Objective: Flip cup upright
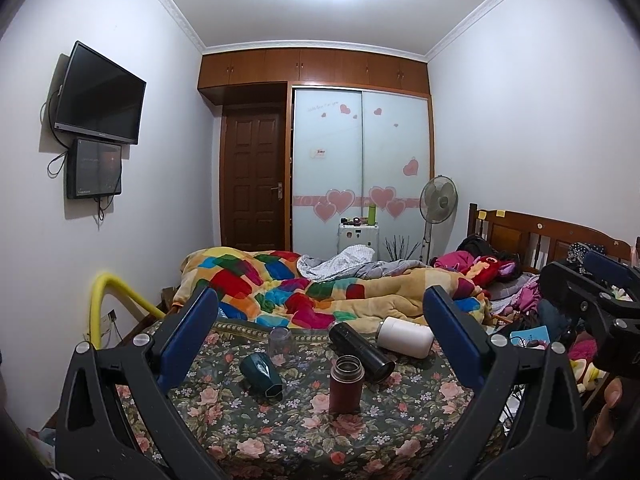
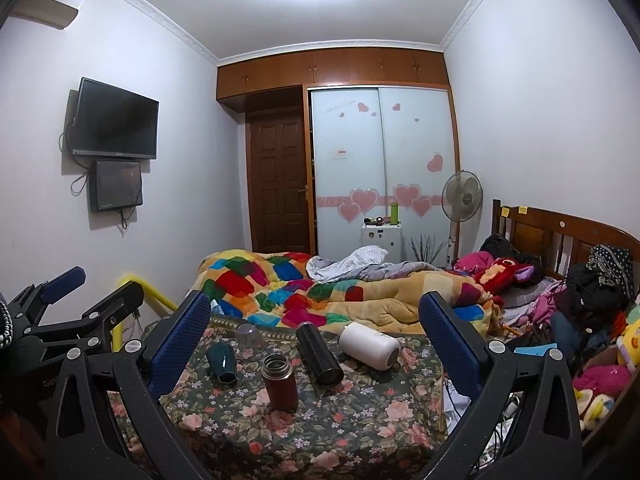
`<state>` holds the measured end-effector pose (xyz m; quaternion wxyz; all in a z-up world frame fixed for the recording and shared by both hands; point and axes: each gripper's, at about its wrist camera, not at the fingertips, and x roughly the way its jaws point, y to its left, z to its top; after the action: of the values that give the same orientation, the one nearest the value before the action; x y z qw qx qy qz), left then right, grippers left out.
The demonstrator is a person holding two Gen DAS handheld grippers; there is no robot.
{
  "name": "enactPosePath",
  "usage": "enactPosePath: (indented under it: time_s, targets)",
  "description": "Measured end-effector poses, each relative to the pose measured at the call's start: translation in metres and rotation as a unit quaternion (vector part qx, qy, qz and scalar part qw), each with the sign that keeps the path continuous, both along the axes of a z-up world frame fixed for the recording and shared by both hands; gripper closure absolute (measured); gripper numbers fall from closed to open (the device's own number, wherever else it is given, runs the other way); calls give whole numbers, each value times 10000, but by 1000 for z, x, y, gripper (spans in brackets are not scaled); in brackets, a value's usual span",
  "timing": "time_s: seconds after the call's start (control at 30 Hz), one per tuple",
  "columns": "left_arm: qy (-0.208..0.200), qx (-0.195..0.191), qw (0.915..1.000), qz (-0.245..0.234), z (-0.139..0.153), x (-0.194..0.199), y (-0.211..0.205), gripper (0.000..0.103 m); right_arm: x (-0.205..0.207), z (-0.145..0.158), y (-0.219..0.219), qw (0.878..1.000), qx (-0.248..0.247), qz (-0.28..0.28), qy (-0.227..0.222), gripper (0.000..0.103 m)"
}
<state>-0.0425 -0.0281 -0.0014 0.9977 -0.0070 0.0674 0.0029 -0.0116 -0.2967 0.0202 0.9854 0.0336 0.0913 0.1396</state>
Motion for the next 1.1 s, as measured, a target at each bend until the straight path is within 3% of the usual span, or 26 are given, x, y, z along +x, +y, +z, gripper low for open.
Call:
enactPosePath:
  time_s: [1.1]
  targets:
    - [91, -83, 9999, -92, 0, 6, -3, 0, 2, -1, 0, 10000, 36, 32, 58, 0]
